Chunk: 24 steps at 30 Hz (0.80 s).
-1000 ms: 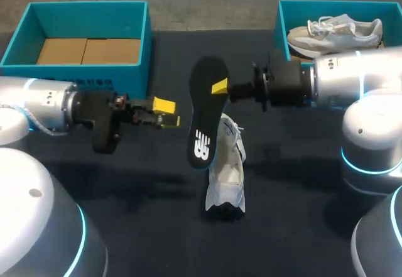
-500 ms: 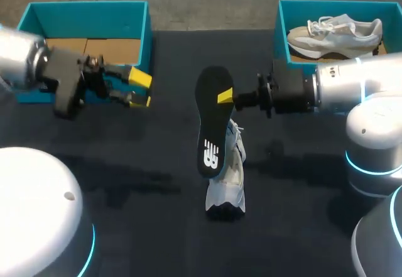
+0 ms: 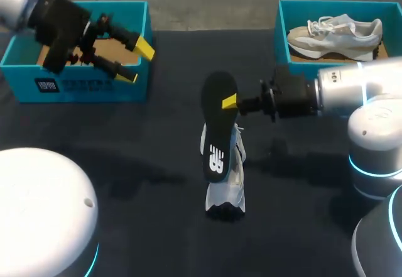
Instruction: Take the shoe out of the shoebox, open the shoe tongue, remove and reinsert the insole, then place the shoe into the shoebox
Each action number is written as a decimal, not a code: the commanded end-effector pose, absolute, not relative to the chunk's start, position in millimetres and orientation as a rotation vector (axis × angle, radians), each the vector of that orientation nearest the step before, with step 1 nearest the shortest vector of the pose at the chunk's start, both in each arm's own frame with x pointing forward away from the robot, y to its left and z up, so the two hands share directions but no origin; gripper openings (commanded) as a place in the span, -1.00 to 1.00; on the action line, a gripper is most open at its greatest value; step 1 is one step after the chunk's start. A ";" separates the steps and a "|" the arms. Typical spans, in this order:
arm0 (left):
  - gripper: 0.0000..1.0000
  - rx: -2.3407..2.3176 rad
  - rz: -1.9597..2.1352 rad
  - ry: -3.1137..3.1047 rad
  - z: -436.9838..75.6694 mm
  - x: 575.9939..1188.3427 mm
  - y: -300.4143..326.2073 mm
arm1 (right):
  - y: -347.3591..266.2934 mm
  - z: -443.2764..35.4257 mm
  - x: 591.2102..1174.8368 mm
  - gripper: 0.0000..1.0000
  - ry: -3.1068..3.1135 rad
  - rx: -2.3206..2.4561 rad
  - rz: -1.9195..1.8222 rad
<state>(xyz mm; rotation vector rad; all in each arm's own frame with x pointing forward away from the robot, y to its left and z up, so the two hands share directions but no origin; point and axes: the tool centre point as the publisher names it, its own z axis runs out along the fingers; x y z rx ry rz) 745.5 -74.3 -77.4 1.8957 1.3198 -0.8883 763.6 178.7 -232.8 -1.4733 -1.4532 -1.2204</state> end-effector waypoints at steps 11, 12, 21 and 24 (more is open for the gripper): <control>1.00 2.249 -0.609 1.596 -47.9 780.6 -94.4 | 173.7 -238.8 761.4 -1.00 -1.421 -1.531 -1.174; 1.00 2.256 -0.601 1.614 -47.6 782.0 -95.2 | 172.7 -238.9 760.7 -1.00 -1.417 -1.538 -1.173; 1.00 2.290 -0.499 1.714 -53.5 785.5 -107.4 | 171.3 -237.8 756.0 -1.00 -1.403 -1.543 -1.177; 1.00 2.314 -0.506 1.750 -61.2 785.3 -116.7 | 172.9 -239.4 753.7 -1.00 -1.406 -1.547 -1.165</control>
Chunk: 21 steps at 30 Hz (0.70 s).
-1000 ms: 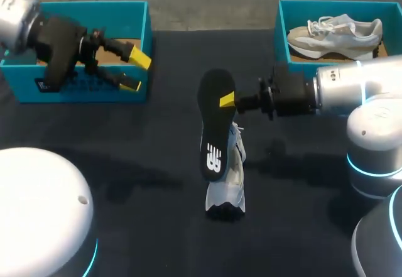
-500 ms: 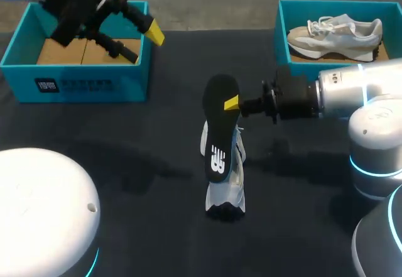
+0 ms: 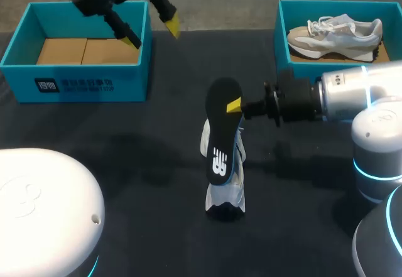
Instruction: Take the shoe out of the shoebox, open the shoe tongue, remove and reinsert the insole, then place the shoe into the shoebox
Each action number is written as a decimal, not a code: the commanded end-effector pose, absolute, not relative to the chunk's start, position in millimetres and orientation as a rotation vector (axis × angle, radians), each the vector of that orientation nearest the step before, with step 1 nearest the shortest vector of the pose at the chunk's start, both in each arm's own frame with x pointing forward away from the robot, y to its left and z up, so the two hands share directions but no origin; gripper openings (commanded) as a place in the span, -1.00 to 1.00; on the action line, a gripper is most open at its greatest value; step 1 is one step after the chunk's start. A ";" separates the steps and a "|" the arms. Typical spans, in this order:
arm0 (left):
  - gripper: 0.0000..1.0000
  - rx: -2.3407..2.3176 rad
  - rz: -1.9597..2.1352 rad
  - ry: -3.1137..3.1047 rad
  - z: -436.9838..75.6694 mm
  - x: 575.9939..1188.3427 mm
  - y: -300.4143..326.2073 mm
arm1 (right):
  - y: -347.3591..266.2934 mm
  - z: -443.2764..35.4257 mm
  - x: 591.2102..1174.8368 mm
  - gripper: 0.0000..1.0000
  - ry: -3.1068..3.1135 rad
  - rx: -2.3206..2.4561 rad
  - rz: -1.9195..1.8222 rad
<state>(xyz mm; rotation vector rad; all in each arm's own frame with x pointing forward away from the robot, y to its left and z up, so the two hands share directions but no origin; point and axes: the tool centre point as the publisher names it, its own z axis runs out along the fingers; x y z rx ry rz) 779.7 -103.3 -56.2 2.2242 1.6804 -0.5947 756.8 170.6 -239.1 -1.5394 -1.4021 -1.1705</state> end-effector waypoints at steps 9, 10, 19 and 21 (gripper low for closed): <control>1.00 2.359 -0.429 1.777 -67.9 783.9 -134.1 | 174.5 -247.5 751.0 -1.00 -1.413 -1.544 -1.148; 1.00 2.360 -0.429 1.777 -67.9 784.3 -136.6 | 174.7 -248.3 750.8 -1.00 -1.413 -1.545 -1.146; 1.00 2.441 -0.412 1.762 -68.4 784.1 -164.1 | 180.8 -254.4 750.0 -1.00 -1.413 -1.542 -1.115; 1.00 2.452 -0.410 1.766 -70.4 782.8 -166.2 | 181.6 -254.9 750.0 -1.00 -1.412 -1.541 -1.113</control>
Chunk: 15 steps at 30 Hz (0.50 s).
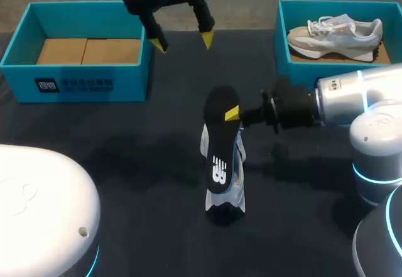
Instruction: Take the shoe out of the shoebox, open the shoe tongue, remove and reinsert the insole, then place the shoe into the shoebox
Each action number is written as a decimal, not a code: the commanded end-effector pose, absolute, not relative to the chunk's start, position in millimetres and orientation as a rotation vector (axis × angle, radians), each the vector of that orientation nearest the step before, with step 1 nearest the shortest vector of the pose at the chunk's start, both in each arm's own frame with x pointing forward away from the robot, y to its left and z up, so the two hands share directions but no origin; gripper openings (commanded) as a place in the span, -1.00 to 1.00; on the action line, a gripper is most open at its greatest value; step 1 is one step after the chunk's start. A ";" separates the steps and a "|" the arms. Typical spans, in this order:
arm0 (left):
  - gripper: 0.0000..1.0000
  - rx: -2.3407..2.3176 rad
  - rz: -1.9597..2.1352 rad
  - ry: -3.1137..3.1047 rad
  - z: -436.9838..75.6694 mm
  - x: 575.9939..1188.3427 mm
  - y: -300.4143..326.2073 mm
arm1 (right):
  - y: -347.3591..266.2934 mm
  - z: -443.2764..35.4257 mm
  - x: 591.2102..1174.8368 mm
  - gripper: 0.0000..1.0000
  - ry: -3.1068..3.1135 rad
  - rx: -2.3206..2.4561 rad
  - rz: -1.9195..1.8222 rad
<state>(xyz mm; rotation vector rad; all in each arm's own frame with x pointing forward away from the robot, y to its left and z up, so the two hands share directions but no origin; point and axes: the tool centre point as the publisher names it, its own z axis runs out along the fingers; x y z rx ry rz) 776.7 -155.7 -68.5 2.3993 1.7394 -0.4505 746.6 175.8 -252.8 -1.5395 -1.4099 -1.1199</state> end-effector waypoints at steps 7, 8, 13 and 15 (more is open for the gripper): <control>1.00 2.489 -0.331 1.774 -78.0 780.0 -170.5 | 185.1 -254.1 747.5 -1.00 -1.407 -1.532 -1.118; 1.00 2.496 -0.318 1.775 -79.0 779.5 -170.9 | 185.5 -254.1 747.2 -1.00 -1.405 -1.530 -1.120; 1.00 2.481 -0.342 1.760 -81.9 774.0 -174.6 | 186.7 -253.7 745.6 -1.00 -1.397 -1.523 -1.123; 1.00 2.462 -0.357 1.747 -82.4 772.2 -173.9 | 186.3 -252.3 744.7 -1.00 -1.394 -1.522 -1.124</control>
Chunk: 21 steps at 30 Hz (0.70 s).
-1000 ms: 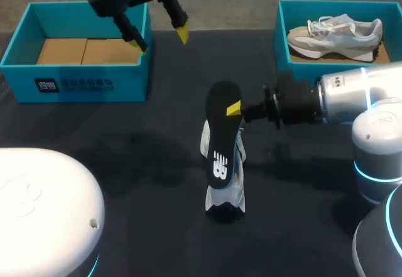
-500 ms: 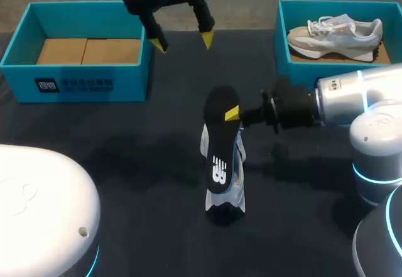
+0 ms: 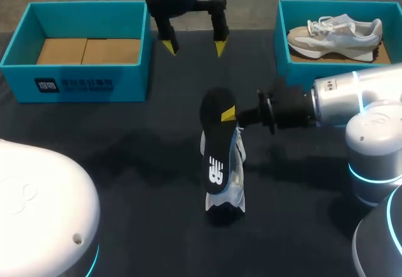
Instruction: Take the shoe out of the shoebox, open the shoe tongue, remove and reinsert the insole, then place the shoe into the shoebox
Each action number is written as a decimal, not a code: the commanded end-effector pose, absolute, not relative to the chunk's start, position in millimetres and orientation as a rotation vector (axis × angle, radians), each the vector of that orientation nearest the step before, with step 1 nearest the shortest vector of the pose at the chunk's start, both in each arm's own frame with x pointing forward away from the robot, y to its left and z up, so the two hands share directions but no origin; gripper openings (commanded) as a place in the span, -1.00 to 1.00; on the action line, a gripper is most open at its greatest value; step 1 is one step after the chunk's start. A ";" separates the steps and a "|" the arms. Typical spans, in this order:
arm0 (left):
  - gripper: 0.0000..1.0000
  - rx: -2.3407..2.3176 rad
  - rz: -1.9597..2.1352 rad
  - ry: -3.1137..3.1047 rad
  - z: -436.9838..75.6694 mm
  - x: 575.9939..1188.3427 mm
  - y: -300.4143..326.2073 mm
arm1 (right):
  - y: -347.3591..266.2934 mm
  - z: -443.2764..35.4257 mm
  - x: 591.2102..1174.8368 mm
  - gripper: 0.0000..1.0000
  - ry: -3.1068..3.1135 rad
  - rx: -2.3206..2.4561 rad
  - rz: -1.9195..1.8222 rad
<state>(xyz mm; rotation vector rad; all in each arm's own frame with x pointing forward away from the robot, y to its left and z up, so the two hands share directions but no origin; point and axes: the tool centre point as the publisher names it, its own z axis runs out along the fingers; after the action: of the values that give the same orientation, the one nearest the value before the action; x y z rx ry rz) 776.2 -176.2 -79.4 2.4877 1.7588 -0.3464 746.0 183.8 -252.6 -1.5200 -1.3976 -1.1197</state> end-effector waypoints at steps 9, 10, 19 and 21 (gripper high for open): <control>1.00 2.283 -0.524 1.705 -92.8 759.0 -152.0 | 183.7 -245.2 738.8 -1.00 -1.385 -1.516 -1.128; 1.00 2.271 -0.534 1.706 -94.3 757.3 -150.0 | 183.8 -244.8 738.7 -1.00 -1.385 -1.515 -1.127; 1.00 2.070 -0.691 1.569 -97.6 746.7 -129.9 | 183.6 -242.6 738.0 -1.00 -1.385 -1.512 -1.119; 1.00 2.009 -0.747 1.535 -97.6 742.6 -124.2 | 183.3 -242.1 737.3 -1.00 -1.382 -1.512 -1.118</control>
<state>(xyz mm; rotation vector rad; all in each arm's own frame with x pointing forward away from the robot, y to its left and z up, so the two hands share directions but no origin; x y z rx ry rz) 751.6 -141.0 -91.1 2.2683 1.6768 -0.5998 738.3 183.2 -243.6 -1.5080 -1.3812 -1.1202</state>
